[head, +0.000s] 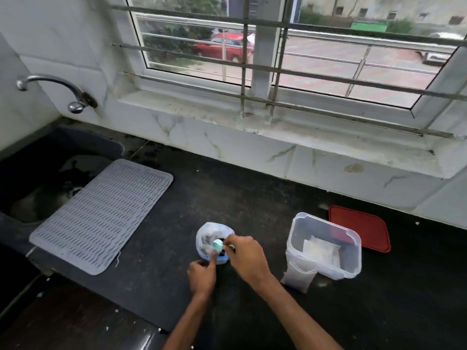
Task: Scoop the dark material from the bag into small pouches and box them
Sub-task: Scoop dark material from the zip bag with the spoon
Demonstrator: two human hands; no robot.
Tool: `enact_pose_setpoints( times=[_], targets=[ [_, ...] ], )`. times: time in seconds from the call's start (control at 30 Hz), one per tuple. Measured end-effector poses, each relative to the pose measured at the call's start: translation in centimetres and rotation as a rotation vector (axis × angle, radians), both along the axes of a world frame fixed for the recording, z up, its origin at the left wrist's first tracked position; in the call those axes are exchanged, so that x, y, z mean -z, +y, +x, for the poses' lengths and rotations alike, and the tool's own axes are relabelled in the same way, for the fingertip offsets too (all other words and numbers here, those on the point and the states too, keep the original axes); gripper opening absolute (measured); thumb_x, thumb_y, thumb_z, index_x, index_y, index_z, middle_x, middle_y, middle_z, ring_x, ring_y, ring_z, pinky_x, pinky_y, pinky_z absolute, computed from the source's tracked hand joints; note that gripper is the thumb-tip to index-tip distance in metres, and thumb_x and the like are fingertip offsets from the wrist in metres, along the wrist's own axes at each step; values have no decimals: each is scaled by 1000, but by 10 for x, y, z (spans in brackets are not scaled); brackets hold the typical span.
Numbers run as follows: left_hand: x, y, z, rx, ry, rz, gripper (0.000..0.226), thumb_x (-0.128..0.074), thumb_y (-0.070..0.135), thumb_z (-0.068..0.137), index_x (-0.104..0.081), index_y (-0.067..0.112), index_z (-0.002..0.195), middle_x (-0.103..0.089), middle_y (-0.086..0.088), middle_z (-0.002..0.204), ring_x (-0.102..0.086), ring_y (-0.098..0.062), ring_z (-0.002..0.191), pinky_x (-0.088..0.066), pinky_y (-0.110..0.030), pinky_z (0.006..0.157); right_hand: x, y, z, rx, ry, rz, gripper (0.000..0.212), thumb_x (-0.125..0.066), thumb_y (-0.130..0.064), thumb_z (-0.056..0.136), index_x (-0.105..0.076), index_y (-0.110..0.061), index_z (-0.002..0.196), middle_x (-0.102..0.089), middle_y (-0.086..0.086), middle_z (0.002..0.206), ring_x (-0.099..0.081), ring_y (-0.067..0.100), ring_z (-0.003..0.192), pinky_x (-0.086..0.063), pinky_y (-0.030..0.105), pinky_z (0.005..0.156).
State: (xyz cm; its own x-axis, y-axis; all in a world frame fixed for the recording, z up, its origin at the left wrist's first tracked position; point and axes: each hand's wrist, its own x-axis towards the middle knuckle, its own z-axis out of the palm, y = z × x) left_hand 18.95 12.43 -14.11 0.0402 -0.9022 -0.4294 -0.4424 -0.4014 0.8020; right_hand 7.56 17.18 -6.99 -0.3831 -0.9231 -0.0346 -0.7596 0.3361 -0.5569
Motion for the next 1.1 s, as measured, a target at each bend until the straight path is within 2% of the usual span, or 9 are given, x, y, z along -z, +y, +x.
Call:
enact_pose_setpoints(
  times=[0.1,0.2,0.27,0.33,0.43,0.53,0.8,0.9,1.1],
  targets=[
    [12,-7,-8,103,-105,117,52,-69,52,83,-68,3,100,-63,-20,108,-61,-36,105,-49,-35,85,11,-13,2,-81,209,244,22,-43,-23,99,-58,-13,113,-68,12,110,-65,35,99,-47,41,79],
    [20,-16,-11,56,-15,149,44,-74,45,76,-68,5,94,-69,-17,95,-69,-33,82,-60,-42,72,18,-8,-2,-67,275,333,23,-42,-14,97,-54,-11,116,-66,13,113,-64,36,102,-47,43,80],
    [12,-13,-9,-2,162,195,23,-69,23,85,-62,3,95,-69,-16,87,-68,-27,73,-59,-39,61,23,-4,-5,-16,259,324,20,-43,-12,96,-55,-12,112,-68,12,109,-65,35,98,-48,42,81],
    [11,-12,-5,-17,267,212,12,-65,11,90,-59,4,97,-69,-16,91,-69,-25,79,-58,-36,64,27,-3,-5,45,221,301,18,-44,-15,96,-59,-14,106,-70,9,104,-67,32,93,-51,42,80],
    [7,-10,1,-16,375,182,11,-65,6,92,-58,5,99,-70,-15,96,-70,-26,88,-58,-34,69,27,-3,-3,115,159,277,18,-49,-20,95,-65,-14,101,-70,8,99,-68,30,90,-54,41,79],
    [5,-11,3,-11,467,162,16,-67,-2,89,-59,-1,102,-71,-16,95,-71,-27,87,-60,-29,65,27,-2,1,151,128,283,18,-52,-18,94,-67,-12,99,-70,7,97,-69,28,89,-56,39,78],
    [16,-9,-11,-76,446,172,8,-52,-2,97,-58,3,95,-68,-24,101,-66,-31,91,-56,-51,87,37,9,6,185,87,295,19,-59,-19,93,-69,-11,106,-70,8,106,-68,25,96,-55,36,83],
    [20,-3,-14,-53,421,164,11,-60,-2,93,-56,8,92,-68,-24,102,-66,-30,89,-56,-49,86,37,11,9,268,18,236,18,-58,-21,92,-73,-14,99,-74,5,98,-71,21,90,-58,35,80],
    [15,2,-9,88,412,117,37,-74,-13,76,-55,4,103,-70,-18,98,-69,-27,88,-59,-44,80,45,16,6,364,-152,206,14,-63,-22,88,-75,-18,92,-75,2,82,-72,13,71,-61,34,73]
  ],
)
